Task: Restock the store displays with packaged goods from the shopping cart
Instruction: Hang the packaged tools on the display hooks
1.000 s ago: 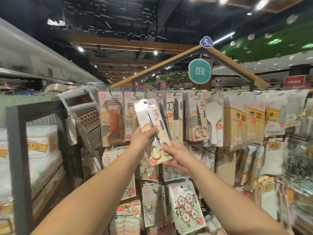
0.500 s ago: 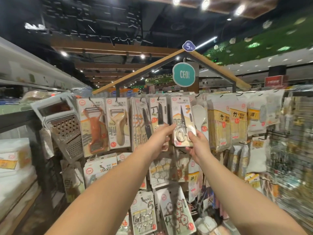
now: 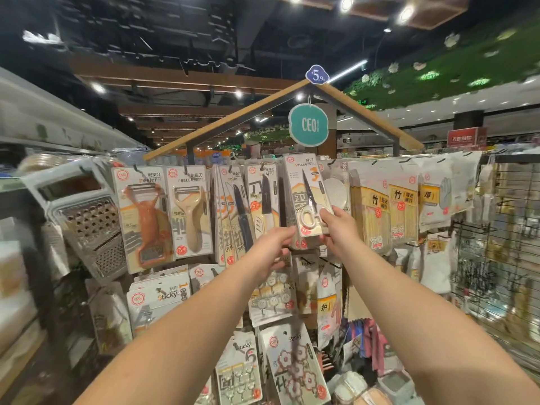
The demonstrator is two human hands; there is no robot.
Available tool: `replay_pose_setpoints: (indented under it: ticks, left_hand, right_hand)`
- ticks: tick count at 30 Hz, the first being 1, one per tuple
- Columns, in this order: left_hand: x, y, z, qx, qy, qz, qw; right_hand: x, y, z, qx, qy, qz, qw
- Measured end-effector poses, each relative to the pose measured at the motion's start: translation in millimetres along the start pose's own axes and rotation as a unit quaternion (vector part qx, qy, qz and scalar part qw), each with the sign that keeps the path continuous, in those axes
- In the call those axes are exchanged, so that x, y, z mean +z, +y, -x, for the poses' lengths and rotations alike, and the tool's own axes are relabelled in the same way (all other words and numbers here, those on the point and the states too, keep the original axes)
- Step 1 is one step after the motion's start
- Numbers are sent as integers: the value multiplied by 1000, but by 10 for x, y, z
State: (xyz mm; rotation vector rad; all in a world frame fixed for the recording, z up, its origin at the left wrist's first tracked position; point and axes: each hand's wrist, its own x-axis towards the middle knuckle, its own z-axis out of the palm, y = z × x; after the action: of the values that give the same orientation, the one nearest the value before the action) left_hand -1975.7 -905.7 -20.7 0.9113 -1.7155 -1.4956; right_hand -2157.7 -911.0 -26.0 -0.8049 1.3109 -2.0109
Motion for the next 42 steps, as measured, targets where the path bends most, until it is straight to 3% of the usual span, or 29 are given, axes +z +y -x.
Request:
replay_pose_setpoints:
  ticks: [11, 19, 25, 29, 36, 42]
  left_hand:
    - [-213, -15, 42, -11, 10, 9, 1000]
    - [-145, 106, 141, -1, -12, 7, 1000]
    - [-205, 33, 240, 4, -30, 2, 1000]
    - [-240, -254, 415, -7, -31, -16, 999]
    - [177, -891, 1073, -31, -129, -28, 991]
    - [782, -1820, 1898, -4, -277, -63, 959]
  right_hand:
    - [-136, 142, -78, 28, 49, 31, 998]
    - [-48, 280, -110, 117, 48, 89, 988]
    - [-176, 395, 57, 120, 23, 109, 986]
    - [-370, 550, 536, 119, 24, 118, 986]
    - [-865, 660, 2116, 116, 19, 158, 980]
    - [-1680, 1047, 3706, 179, 133, 167, 960]
